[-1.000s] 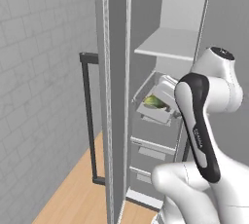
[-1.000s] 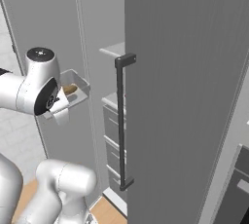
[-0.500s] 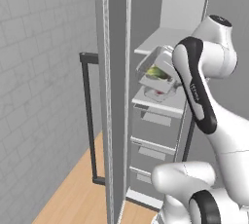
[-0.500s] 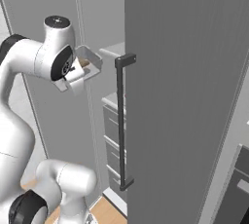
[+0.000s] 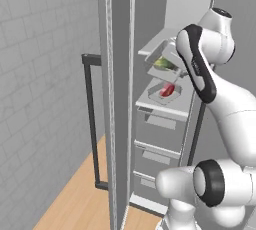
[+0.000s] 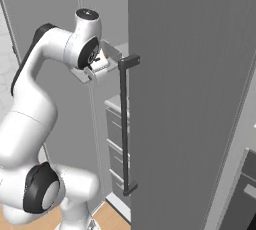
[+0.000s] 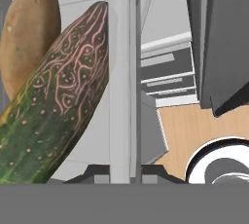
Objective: Take the meat container that has the steak and place it on the second highest rack of the freezer. Then take the vegetable container that has the sweet potato and cucumber and place it on the highest rack of the freezer.
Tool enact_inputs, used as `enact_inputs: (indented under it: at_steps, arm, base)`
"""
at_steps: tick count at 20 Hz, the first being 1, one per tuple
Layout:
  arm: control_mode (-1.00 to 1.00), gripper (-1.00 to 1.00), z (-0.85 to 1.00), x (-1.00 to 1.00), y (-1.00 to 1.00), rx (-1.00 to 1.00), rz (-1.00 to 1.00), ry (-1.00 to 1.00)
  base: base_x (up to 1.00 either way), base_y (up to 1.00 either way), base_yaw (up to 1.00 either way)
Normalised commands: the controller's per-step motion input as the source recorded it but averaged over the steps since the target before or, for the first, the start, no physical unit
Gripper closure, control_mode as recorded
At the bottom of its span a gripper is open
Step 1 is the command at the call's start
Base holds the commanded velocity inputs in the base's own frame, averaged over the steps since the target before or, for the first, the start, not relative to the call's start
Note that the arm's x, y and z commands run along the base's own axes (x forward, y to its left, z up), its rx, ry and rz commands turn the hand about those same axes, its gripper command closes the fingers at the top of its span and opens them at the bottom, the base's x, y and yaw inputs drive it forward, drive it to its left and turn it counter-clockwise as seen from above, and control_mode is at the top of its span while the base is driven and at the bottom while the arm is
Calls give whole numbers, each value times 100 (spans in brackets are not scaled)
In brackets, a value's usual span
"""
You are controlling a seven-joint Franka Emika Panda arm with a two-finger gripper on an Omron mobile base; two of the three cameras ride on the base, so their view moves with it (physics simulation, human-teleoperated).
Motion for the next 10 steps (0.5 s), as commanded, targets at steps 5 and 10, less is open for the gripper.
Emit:
enact_inputs:
  at_steps: [5, 10]
  arm:
    - [-100, 100, 4, 60, -15, 0, 0, -5]
    - [-100, 100, 16, 51, -16, 0, 0, -7]
  base:
    - [0, 0, 0]
    - [0, 0, 0]
